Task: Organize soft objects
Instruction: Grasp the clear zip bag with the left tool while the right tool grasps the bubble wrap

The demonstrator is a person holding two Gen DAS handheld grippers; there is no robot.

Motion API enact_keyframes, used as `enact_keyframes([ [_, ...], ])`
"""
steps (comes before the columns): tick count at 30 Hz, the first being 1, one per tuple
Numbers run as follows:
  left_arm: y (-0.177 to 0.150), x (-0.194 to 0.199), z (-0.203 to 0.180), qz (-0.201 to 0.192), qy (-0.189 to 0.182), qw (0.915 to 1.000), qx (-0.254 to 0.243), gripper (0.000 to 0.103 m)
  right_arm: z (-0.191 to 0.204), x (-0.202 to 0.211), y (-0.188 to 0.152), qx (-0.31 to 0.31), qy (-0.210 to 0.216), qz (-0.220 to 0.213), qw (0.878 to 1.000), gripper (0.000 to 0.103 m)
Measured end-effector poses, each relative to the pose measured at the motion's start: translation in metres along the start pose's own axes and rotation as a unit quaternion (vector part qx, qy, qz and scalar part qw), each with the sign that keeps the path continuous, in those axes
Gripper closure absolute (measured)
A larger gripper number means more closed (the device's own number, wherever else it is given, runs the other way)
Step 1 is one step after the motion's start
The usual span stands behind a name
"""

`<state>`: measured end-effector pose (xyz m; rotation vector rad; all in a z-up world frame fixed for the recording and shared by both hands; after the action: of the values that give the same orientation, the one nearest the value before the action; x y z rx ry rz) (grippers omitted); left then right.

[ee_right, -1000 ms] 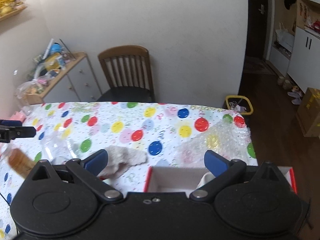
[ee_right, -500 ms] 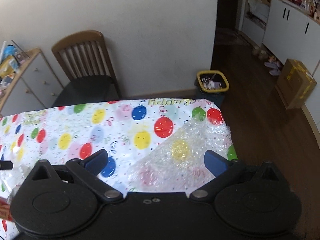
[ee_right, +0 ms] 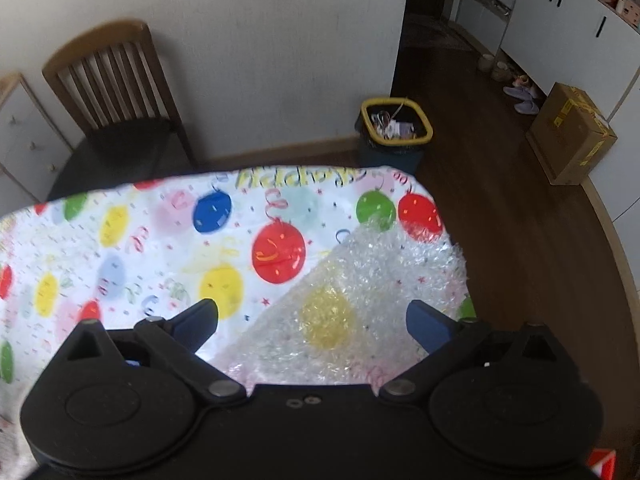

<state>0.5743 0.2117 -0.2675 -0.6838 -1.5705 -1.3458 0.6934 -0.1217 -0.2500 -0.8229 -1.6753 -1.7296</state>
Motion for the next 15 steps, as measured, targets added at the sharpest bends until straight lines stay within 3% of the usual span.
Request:
enact_keyframes([
  [5, -0.007, -0.011, 0.001, 0.008, 0.009, 0.9999, 0.002, 0.004, 0.005, -0.018, -0.007, 0.028, -0.008, 0.023, 0.999, 0.013],
  [9, -0.009, -0.015, 0.0, 0.006, 0.019, 0.9998, -0.006, 0.013, 0.009, -0.025, -0.01, 0.047, -0.011, 0.042, 0.998, 0.022],
  [15, -0.011, -0.017, 0.007, 0.0, 0.036, 0.9993, -0.012, 0.038, 0.013, -0.029, -0.017, 0.067, -0.01, 0.057, 0.996, 0.053],
])
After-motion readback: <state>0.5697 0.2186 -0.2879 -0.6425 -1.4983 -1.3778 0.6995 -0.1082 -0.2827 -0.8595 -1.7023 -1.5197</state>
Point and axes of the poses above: each gripper's, at about its wrist camera, not at the fingertips, and x roughly against the way its jaws point, z to its left, y to its top, the point moved 9 cm from there along -x, roughly the way its jaws point, and after that the axes turned 11 degrees about -z, right-handed, at the moved point
